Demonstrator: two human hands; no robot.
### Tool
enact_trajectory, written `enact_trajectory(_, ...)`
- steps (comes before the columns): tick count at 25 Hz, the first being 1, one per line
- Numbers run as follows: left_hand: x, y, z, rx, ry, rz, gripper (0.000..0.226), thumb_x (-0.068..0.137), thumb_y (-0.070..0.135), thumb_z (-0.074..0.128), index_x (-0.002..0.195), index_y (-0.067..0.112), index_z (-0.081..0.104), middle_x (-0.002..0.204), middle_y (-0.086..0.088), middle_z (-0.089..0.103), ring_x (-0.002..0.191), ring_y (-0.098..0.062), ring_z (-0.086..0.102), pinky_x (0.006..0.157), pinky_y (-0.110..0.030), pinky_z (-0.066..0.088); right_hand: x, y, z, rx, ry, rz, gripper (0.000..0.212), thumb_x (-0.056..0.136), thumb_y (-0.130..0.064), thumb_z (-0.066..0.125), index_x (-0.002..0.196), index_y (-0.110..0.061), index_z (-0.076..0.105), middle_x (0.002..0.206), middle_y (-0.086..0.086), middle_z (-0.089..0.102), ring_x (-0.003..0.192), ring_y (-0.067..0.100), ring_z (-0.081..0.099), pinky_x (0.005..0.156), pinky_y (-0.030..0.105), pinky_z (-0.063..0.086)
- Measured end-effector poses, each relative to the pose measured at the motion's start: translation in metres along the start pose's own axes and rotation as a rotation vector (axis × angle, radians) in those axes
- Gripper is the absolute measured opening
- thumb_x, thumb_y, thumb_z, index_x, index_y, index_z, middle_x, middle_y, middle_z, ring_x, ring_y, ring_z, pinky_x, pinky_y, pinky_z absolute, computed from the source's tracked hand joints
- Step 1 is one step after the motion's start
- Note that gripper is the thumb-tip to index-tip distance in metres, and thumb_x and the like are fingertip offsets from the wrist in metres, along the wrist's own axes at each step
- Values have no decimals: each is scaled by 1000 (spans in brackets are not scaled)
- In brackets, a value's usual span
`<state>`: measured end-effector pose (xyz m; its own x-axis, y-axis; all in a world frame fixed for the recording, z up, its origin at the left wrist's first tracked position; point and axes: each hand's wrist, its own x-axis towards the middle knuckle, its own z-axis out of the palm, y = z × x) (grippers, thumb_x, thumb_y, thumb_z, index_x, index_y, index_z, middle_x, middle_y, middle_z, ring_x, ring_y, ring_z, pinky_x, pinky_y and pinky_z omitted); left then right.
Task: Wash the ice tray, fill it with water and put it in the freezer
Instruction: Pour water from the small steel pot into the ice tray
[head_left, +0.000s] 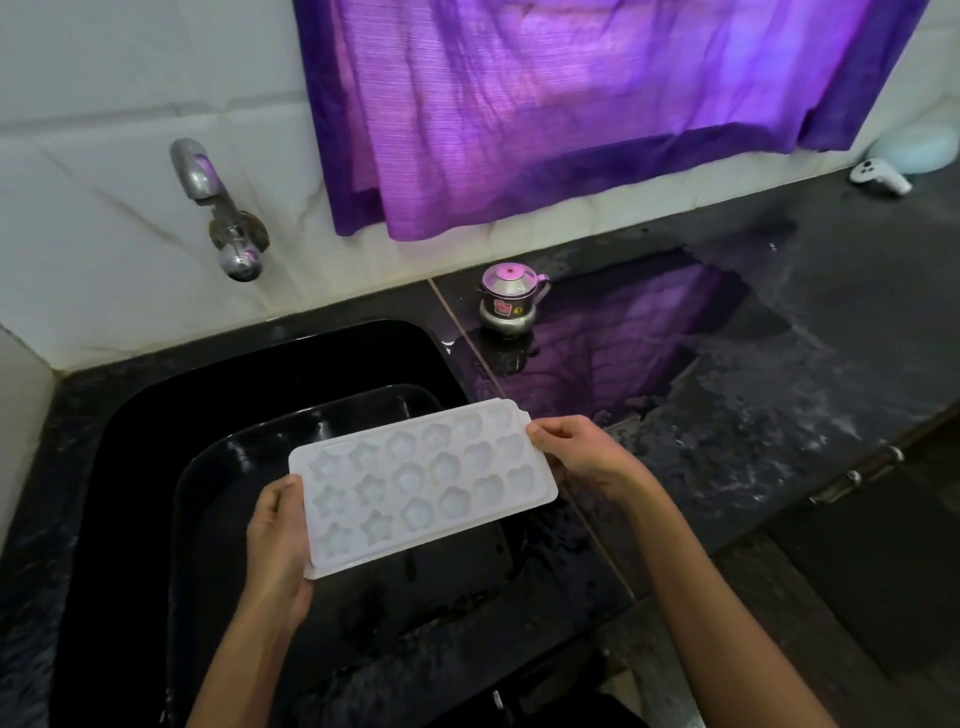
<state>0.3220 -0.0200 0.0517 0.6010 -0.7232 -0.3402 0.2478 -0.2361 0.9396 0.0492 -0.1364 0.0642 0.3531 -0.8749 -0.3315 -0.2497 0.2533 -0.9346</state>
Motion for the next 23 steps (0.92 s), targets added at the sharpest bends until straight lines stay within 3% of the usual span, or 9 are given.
enact_trajectory(2, -3, -4, 25, 18, -49, -13, 15, 99, 29, 46, 90, 25, 57, 91, 1, 66, 78, -15, 64, 48, -26, 51, 0, 6, -27, 43, 22, 21, 23, 98, -19, 49, 102, -9, 69, 75, -4, 73, 66, 7, 69, 57, 21, 55)
enact_trajectory(8, -11, -21, 115, 104, -118, -75, 18, 98, 26, 47, 92, 17, 61, 92, -4, 69, 77, -23, 65, 57, -34, 50, 19, 24, -133, 77, 20, 92, 19, 97, -17, 51, 101, -9, 68, 71, -3, 74, 62, 8, 69, 52, 21, 53)
enact_trajectory(16, -27, -48, 235, 191, -11, -141, 15, 97, 17, 49, 92, 16, 64, 92, -7, 69, 78, -24, 67, 57, -34, 52, 60, 47, -255, 57, -18, 144, 14, 95, -15, 55, 98, -9, 68, 80, 3, 73, 67, 14, 70, 55, 24, 55)
enact_trajectory(23, -33, -53, 271, 232, 96, -117, 17, 96, 10, 50, 101, 14, 66, 89, -4, 69, 79, -20, 67, 55, -30, 51, 76, 62, -284, 37, -10, 125, 15, 93, -16, 59, 102, -7, 67, 88, 7, 72, 69, 15, 71, 56, 26, 56)
